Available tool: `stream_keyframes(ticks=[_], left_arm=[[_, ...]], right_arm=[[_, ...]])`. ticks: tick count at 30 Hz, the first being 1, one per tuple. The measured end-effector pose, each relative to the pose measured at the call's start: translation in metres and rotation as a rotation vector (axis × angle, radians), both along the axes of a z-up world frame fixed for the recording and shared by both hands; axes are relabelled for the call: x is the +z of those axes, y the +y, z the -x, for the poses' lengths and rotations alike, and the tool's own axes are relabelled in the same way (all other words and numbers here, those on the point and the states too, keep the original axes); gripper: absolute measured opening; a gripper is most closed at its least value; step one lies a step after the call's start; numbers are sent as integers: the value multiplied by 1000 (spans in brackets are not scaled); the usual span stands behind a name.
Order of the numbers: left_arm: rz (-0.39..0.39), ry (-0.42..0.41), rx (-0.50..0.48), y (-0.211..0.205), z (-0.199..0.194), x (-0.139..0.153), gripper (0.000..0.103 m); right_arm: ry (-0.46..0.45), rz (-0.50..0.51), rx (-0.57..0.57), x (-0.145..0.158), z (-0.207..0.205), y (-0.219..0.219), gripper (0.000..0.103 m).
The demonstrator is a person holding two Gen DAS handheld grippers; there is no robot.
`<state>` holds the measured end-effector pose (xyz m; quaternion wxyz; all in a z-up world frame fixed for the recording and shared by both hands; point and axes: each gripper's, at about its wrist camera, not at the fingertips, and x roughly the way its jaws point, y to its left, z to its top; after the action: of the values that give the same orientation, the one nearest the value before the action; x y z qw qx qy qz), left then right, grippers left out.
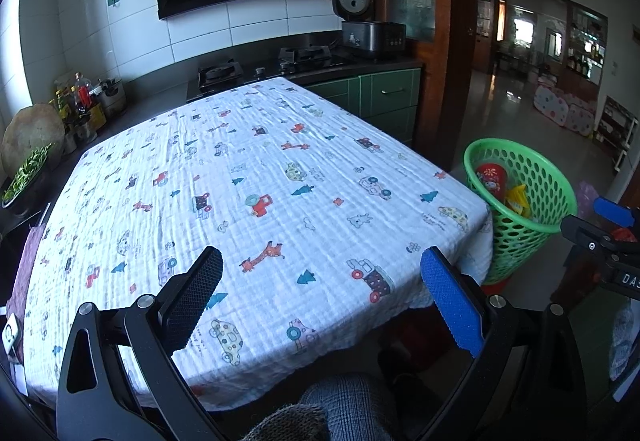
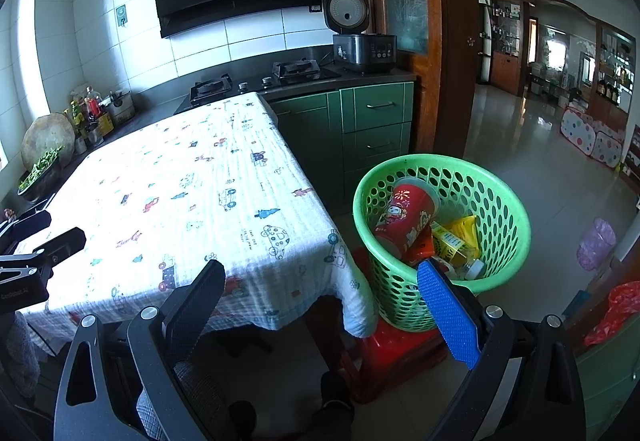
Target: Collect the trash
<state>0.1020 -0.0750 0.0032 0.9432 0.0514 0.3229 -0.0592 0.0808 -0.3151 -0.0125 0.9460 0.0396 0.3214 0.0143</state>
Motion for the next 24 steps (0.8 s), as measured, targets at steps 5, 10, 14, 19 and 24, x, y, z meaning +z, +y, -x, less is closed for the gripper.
stream_keyframes(ticks=[5,10,14,19,24], left_arm=[[-1,-2,-1,0,0,0,98],[-10,-9,-1,-2,2,0,98],[-15,-17,6,-1,2,1,98],[-20,-16,16,-1,1,0,98],[-22,-16,20,-2,1,0,98]], right_arm=[[0,0,-1,0,0,0,94],[0,1,0,0,1,0,94],[0,0,-1,0,0,0,94],[2,-1,0,0,0,0,94],[4,-2,5,0,0,2,94]])
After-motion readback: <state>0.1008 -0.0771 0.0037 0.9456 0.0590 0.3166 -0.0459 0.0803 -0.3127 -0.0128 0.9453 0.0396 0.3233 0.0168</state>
